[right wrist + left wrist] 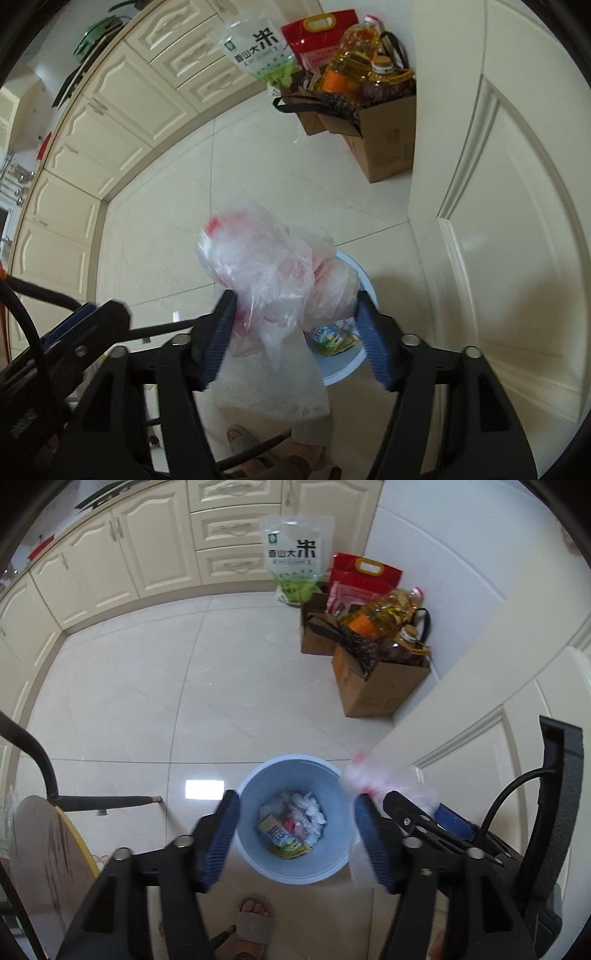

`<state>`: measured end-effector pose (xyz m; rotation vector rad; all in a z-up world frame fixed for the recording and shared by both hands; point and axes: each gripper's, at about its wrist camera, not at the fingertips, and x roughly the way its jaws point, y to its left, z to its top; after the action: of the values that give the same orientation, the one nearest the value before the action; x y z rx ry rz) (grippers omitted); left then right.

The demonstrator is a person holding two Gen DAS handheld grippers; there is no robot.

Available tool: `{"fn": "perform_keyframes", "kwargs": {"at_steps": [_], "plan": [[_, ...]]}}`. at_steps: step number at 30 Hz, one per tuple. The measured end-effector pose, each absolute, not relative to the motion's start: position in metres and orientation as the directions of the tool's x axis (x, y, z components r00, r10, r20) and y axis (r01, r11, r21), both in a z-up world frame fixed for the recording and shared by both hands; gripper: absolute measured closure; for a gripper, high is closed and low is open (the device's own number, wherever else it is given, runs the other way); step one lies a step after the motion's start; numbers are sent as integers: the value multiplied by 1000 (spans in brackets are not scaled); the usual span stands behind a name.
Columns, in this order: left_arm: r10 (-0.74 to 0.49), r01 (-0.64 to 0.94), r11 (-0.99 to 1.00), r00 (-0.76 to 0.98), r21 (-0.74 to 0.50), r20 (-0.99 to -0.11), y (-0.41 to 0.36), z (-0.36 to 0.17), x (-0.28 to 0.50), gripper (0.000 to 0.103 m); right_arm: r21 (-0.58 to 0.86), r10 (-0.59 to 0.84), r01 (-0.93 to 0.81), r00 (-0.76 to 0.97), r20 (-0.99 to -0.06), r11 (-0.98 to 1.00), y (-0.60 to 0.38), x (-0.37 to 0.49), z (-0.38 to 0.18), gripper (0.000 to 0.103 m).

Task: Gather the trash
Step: 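Open both grippers over the blue bin to drop the items, then return both tools from the bin back to the table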

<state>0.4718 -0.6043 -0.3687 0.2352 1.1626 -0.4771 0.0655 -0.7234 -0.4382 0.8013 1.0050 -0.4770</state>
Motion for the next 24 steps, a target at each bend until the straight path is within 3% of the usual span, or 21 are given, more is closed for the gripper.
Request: {"fn": "perform_keyframes", "kwargs": {"at_steps": [3,6,12,24], "plan": [[-234,473,880,328,-56,-915,-602,-366,463,21,360,-10,697,466,-885,620,-725,63,-439,12],[-224,480,877,347,-33,-911,-608,-363,456,14,359,-24,717,464,-885,598,-727,53,-432,1],[-243,488,872,383,-28,-891,-596,-337,427,1,352,-55,734,466,-883,581,-723,32,-410,0],[-344,520,852,483,-53,-805,-536,-253,348,1,371,-153,714,553,-819,594,-685,-14,-313,0]]}}
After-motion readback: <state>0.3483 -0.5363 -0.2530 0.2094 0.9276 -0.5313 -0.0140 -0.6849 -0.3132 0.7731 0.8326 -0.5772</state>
